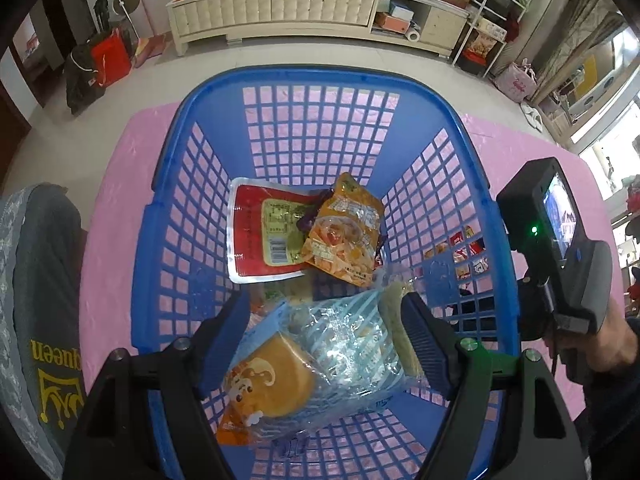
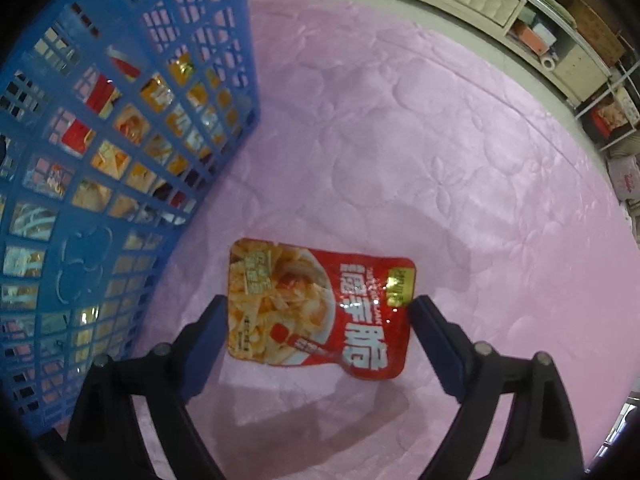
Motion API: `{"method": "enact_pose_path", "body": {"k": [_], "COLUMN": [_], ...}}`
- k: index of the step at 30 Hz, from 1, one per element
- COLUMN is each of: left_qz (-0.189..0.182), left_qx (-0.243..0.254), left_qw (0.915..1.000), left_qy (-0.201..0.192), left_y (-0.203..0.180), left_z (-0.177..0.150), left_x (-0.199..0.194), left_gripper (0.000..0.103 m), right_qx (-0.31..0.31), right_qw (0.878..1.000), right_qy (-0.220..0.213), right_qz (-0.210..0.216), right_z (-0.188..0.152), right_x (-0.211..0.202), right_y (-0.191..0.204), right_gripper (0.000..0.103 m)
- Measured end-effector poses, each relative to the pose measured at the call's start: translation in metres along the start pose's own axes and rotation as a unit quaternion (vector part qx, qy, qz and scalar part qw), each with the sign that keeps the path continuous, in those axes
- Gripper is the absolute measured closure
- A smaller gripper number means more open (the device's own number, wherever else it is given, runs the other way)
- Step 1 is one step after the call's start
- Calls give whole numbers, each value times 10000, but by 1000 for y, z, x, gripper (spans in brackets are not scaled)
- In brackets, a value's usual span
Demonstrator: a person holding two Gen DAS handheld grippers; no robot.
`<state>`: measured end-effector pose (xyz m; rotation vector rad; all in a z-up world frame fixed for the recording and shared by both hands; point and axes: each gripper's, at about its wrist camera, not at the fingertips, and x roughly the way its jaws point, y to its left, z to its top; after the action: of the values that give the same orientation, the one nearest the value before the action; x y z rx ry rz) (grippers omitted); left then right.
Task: Organize snacks
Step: 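Close the right tool on the red pouch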
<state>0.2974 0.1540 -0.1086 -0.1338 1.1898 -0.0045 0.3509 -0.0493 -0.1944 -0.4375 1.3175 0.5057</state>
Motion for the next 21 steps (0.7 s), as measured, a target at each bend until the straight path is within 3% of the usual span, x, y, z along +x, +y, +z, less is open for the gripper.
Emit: {"method": "enact_pose_path", "body": {"k": [6, 7, 8, 14, 21], "left_qz": [12, 4, -12, -77, -31], "left_qx": [-8, -7, -2, -34, 30], "left_qw": [10000, 10000, 10000, 10000, 9998], "left_qy": [-18, -23, -26, -19, -205], "left_y": [-1, -3, -3, -6, -12], "left_z": [1, 1, 1, -5, -11], "left_x": [0, 1, 1, -2, -27], "left_gripper": [27, 27, 27, 27, 27], "right_qx": [190, 248, 344, 483, 488], "right_qw": [9997, 9995, 9990, 9971, 9959], "right_qy": [-124, -150, -183, -133, -250], "right_qz": [65, 140, 221, 572, 714], "right_z": [-1, -4, -6, -22, -38], "right_x": [-11, -13, -18, -16, -35], "right_y": [-25, -29, -36, -52, -54], "right_gripper": [36, 47, 66, 68, 81]}}
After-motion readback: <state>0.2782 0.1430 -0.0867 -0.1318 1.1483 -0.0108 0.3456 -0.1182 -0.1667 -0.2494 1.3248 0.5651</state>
